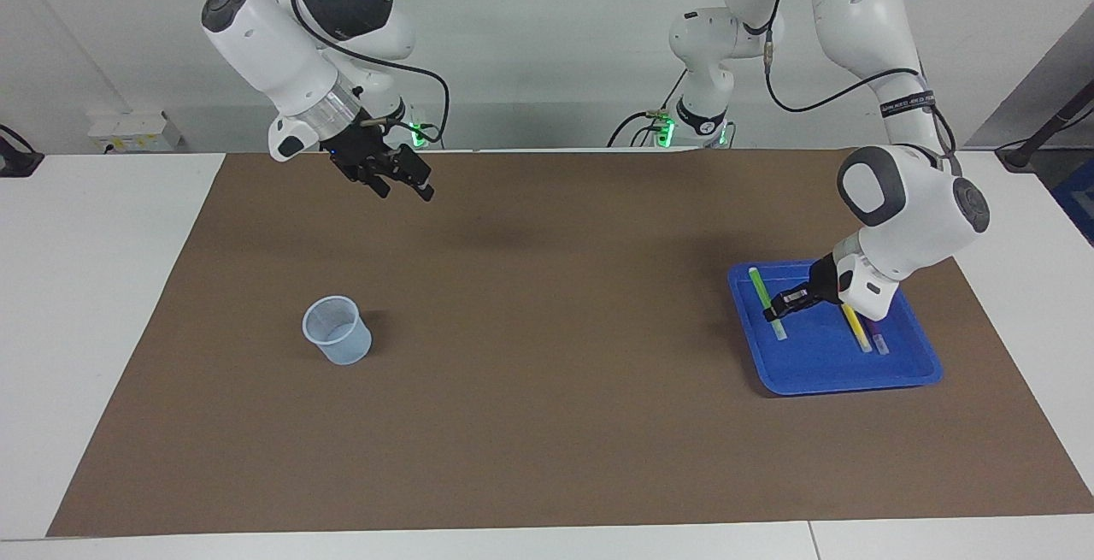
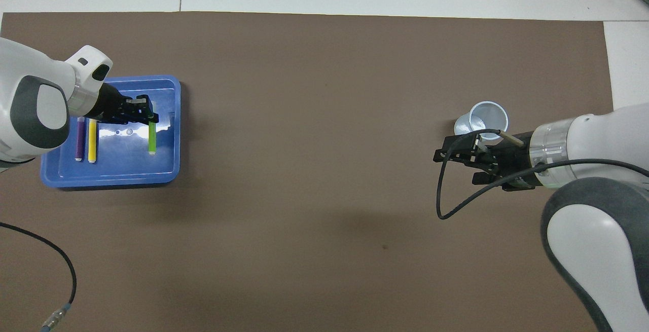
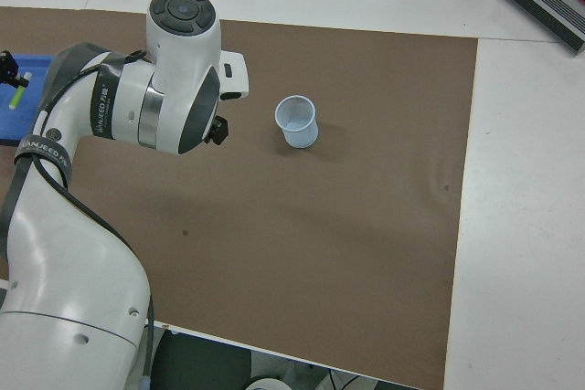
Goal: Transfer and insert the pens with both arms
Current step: 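Lift the green pen with the left gripper while the right gripper turns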
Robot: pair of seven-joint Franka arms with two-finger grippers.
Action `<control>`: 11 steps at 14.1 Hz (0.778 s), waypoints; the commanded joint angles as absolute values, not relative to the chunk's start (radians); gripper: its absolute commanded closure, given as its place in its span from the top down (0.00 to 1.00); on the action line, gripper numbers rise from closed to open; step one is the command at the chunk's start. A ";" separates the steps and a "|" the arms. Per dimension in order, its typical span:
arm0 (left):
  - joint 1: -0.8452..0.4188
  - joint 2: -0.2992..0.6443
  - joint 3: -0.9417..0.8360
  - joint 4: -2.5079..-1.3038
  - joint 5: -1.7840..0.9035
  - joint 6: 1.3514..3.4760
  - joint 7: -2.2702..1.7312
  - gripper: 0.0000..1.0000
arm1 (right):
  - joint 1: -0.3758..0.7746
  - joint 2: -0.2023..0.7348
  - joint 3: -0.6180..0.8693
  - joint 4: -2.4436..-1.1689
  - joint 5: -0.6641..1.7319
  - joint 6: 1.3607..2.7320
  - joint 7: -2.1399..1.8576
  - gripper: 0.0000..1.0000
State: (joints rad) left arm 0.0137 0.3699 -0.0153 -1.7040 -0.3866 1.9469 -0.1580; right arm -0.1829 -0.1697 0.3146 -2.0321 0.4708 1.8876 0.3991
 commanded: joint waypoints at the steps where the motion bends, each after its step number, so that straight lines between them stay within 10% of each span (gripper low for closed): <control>1: -0.021 0.350 -0.018 -1.672 -0.411 1.876 -0.329 0.00 | -0.199 -0.189 0.321 -2.043 0.456 1.856 0.382 1.00; 11: -0.216 0.310 -0.025 -1.684 -0.600 1.923 -0.940 0.00 | -0.060 -0.110 0.325 -2.045 0.469 2.120 0.370 1.00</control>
